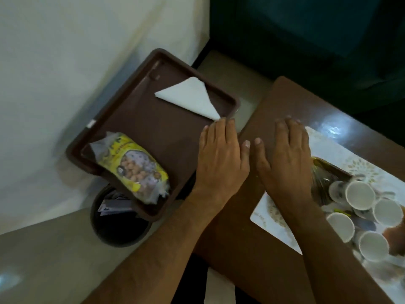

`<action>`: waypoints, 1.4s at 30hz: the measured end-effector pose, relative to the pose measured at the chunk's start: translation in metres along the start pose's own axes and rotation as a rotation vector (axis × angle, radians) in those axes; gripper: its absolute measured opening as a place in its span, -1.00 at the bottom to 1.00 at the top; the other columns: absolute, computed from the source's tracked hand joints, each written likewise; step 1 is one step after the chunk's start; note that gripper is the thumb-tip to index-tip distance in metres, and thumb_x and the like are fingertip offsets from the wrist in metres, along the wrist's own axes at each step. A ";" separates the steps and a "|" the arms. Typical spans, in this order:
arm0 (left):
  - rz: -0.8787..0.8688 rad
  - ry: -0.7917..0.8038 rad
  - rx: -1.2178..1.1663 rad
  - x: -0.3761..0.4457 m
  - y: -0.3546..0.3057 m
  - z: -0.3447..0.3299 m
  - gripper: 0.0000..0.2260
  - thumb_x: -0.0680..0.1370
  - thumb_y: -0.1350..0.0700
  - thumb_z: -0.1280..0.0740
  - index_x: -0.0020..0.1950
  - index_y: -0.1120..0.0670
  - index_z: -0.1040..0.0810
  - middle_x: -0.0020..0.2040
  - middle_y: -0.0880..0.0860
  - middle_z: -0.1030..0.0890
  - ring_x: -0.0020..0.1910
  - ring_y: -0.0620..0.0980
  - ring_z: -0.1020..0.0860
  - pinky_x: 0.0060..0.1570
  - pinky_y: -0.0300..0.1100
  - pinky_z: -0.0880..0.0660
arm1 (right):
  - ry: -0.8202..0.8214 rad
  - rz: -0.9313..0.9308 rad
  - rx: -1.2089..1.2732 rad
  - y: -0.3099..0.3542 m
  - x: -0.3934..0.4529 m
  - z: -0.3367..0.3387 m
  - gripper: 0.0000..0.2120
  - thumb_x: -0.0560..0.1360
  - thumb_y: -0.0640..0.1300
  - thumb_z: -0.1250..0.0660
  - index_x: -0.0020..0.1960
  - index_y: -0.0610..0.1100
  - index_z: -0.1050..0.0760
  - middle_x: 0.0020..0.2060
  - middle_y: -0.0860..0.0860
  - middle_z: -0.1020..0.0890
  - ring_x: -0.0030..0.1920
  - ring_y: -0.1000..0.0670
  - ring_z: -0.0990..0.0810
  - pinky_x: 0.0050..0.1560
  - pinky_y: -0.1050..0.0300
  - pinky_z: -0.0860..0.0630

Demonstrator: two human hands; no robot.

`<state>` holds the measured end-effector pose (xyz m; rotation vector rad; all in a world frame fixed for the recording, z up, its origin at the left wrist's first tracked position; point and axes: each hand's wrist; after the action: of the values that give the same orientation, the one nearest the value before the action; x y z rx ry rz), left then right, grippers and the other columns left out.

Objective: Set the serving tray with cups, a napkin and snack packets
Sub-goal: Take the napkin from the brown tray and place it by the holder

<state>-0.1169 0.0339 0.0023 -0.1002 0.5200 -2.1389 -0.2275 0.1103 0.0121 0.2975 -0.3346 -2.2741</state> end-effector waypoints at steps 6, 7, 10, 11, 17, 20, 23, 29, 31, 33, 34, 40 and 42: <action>0.132 -0.071 -0.038 0.012 0.060 0.019 -0.51 0.71 -0.05 -0.16 0.55 0.22 -0.37 0.50 0.20 -0.46 0.50 0.14 -0.42 0.55 0.07 -0.33 | 0.069 0.106 0.029 0.065 0.021 -0.033 -0.49 0.69 0.05 -0.22 0.51 -0.25 -0.36 0.48 -0.23 -0.40 0.50 -0.20 -0.34 0.50 -0.12 -0.35; 0.153 -0.079 -0.054 0.017 0.068 0.020 -0.52 0.71 -0.04 -0.18 0.54 0.22 -0.38 0.49 0.20 -0.47 0.49 0.14 -0.44 0.53 0.07 -0.36 | 0.072 0.124 0.036 0.074 0.026 -0.038 -0.50 0.69 0.02 -0.25 0.51 -0.26 -0.37 0.47 -0.23 -0.43 0.49 -0.19 -0.37 0.49 -0.10 -0.37; 0.188 -0.083 -0.088 0.035 0.087 0.023 -0.54 0.71 -0.03 -0.21 0.52 0.22 -0.39 0.46 0.19 -0.50 0.45 0.13 -0.47 0.48 0.04 -0.41 | 0.114 0.138 0.036 0.094 0.045 -0.049 -0.53 0.68 0.01 -0.28 0.50 -0.23 -0.40 0.45 -0.17 -0.46 0.46 -0.13 -0.40 0.47 -0.03 -0.38; 0.190 -0.087 -0.093 0.041 0.093 0.022 -0.55 0.71 -0.02 -0.21 0.51 0.22 -0.40 0.45 0.20 -0.51 0.44 0.13 -0.48 0.46 0.03 -0.43 | 0.120 0.140 0.037 0.099 0.051 -0.053 -0.54 0.67 0.00 -0.29 0.48 -0.22 -0.42 0.43 -0.16 -0.48 0.44 -0.12 -0.42 0.45 -0.02 -0.40; 0.178 -0.054 -0.102 0.068 0.113 0.011 -0.58 0.70 -0.01 -0.24 0.48 0.20 -0.41 0.40 0.18 -0.53 0.39 0.11 -0.51 0.38 0.02 -0.50 | 0.127 0.099 0.031 0.122 0.084 -0.069 -0.64 0.66 -0.04 -0.30 0.36 -0.25 -0.50 0.26 -0.19 -0.59 0.26 -0.18 -0.55 0.30 -0.06 -0.49; 0.195 -0.054 -0.146 0.077 0.114 0.005 -0.63 0.69 0.01 -0.25 0.44 0.17 -0.43 0.35 0.14 -0.54 0.33 0.07 -0.51 0.30 -0.02 -0.53 | 0.173 -0.012 0.022 0.130 0.099 -0.075 -0.61 0.68 -0.01 -0.28 0.42 -0.20 -0.45 0.33 -0.15 -0.56 0.30 -0.12 -0.55 0.34 0.02 -0.46; 0.214 -0.041 -0.183 0.082 0.116 -0.001 -0.63 0.70 0.00 -0.23 0.45 0.16 -0.43 0.37 0.12 -0.51 0.33 0.03 -0.49 0.28 -0.09 -0.53 | 0.209 -0.077 0.044 0.133 0.106 -0.084 -0.58 0.66 0.00 -0.31 0.45 -0.16 -0.43 0.36 -0.10 -0.55 0.32 -0.08 -0.54 0.37 0.07 -0.44; 0.296 -0.061 -0.344 0.086 0.120 0.003 -0.68 0.69 0.10 -0.28 0.44 0.15 -0.47 0.40 0.09 -0.45 0.33 -0.04 -0.47 0.24 -0.19 -0.53 | 0.176 -0.167 0.164 0.133 0.110 -0.097 -0.52 0.55 -0.10 -0.46 0.41 -0.18 -0.45 0.32 -0.11 -0.58 0.31 -0.10 -0.56 0.25 0.17 -0.43; 0.359 -0.066 -0.414 0.089 0.122 0.007 -0.67 0.68 0.11 -0.31 0.44 0.13 -0.47 0.41 0.05 -0.44 0.31 -0.08 -0.49 0.15 -0.28 -0.52 | 0.191 -0.192 0.223 0.136 0.111 -0.099 -0.49 0.50 -0.13 -0.50 0.39 -0.20 -0.45 0.28 -0.11 -0.61 0.30 -0.14 -0.58 0.29 0.01 -0.57; 0.436 -0.073 -0.493 0.092 0.124 0.009 -0.65 0.66 0.13 -0.35 0.45 0.11 -0.47 0.40 0.03 -0.45 0.25 -0.09 -0.54 0.00 -0.39 -0.49 | 0.223 -0.228 0.260 0.140 0.112 -0.099 -0.45 0.47 -0.14 -0.52 0.40 -0.18 -0.44 0.29 -0.09 -0.62 0.31 -0.15 -0.57 0.26 -0.10 -0.62; 0.474 -0.086 -0.541 0.093 0.125 0.009 -0.64 0.65 0.14 -0.37 0.45 0.10 -0.47 0.40 0.02 -0.46 0.22 -0.08 -0.57 -0.06 -0.42 -0.47 | 0.240 -0.246 0.275 0.141 0.112 -0.098 -0.45 0.47 -0.15 -0.53 0.41 -0.18 -0.45 0.31 -0.08 -0.61 0.33 -0.14 -0.57 0.27 -0.09 -0.62; 0.788 -0.192 -0.879 0.107 0.133 0.009 -0.52 0.57 0.20 -0.45 0.46 0.08 -0.41 0.28 0.00 -0.56 0.02 -0.16 -0.59 -0.01 -0.32 -0.58 | 0.272 -0.309 0.372 0.141 0.113 -0.096 -0.52 0.52 -0.17 -0.49 0.41 -0.20 -0.51 0.31 -0.06 -0.62 0.28 -0.04 -0.61 0.22 0.14 -0.56; 0.884 -0.179 -1.002 0.110 0.136 0.007 -0.50 0.55 0.20 -0.46 0.46 0.07 -0.41 0.22 -0.01 -0.57 0.14 -0.05 -0.62 0.18 -0.06 -0.64 | 0.285 -0.367 0.432 0.141 0.113 -0.097 -0.53 0.51 -0.18 -0.51 0.39 -0.19 -0.52 0.26 -0.07 -0.64 0.25 -0.05 -0.62 0.25 0.05 -0.61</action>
<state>-0.0756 -0.1249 -0.0591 -0.5042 1.2118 -0.8675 -0.1736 -0.0794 -0.0436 0.9632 -0.6648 -2.4498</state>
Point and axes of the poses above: each hand's wrist, its own x-axis towards the middle knuckle, its own z-axis out of the back of the hand, y = z × x
